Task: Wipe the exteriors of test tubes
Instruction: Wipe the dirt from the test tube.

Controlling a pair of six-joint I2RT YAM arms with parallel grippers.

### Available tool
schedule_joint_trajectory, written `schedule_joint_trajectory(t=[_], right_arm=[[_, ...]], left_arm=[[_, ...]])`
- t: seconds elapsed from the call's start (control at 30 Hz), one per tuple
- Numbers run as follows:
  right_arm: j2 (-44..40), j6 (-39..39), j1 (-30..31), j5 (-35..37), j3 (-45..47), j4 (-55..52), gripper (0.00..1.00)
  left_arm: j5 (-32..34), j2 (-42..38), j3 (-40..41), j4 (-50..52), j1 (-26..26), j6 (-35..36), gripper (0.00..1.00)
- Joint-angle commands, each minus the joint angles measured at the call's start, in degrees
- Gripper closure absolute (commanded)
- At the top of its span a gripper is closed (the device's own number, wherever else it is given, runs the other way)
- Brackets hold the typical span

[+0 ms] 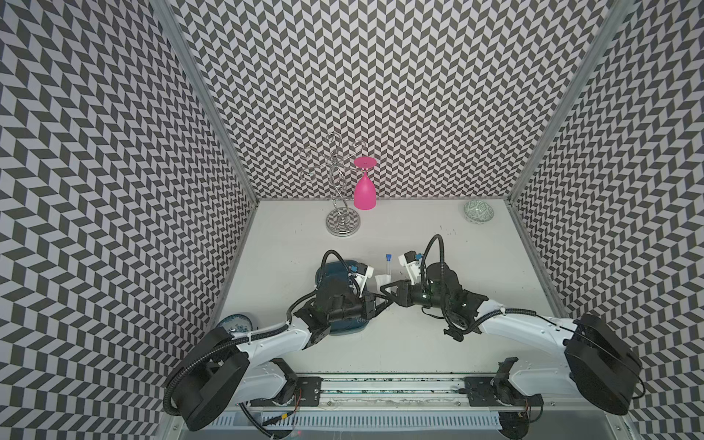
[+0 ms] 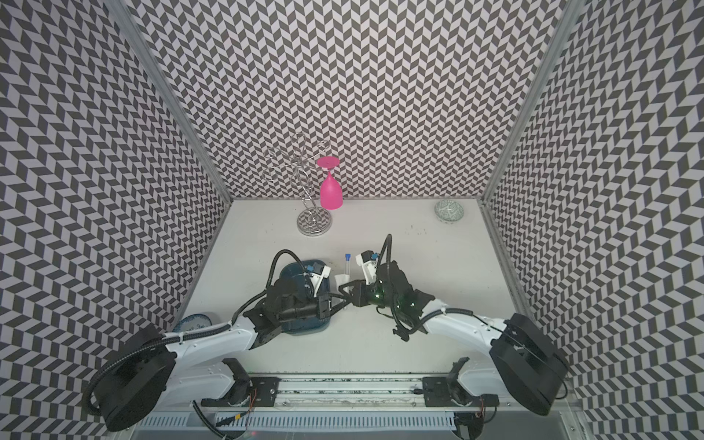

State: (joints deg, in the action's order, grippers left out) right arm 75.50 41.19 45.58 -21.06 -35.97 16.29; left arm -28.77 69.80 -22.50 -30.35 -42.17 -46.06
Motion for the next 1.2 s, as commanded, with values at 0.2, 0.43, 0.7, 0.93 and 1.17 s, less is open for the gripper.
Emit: schedule_joint_trajectory(t=[0.2, 0.43, 0.7, 0.93, 1.17], right_arm=[[-0.2, -3.8, -1.9, 1.9, -3.5, -4.7, 0.85], [0.1, -7.4, -3.4, 0.4, -5.2, -8.2, 0.85], [-1.2, -6.2, -2.2, -2.7, -1.5, -5.8, 0.84], [-2.6, -4.7, 0.2, -2.7, -0.1, -4.7, 0.84], [-3.4, -4.5, 0.7, -2.6, -0.2, -4.6, 0.84]], left_arm=[[1.9, -3.2, -0.4, -3.0, 0.4, -0.1, 0.69], [5.7, -11.2, -0.9, 5.3, 1.5, 1.6, 0.48], [3.8, -6.1, -9.7, 8.3, 6.6, 7.8, 0.41], [-2.3, 4.3, -15.3, 8.1, 6.9, 11.3, 0.44], [-3.0, 6.2, -15.4, 5.6, 6.8, 10.9, 0.61]])
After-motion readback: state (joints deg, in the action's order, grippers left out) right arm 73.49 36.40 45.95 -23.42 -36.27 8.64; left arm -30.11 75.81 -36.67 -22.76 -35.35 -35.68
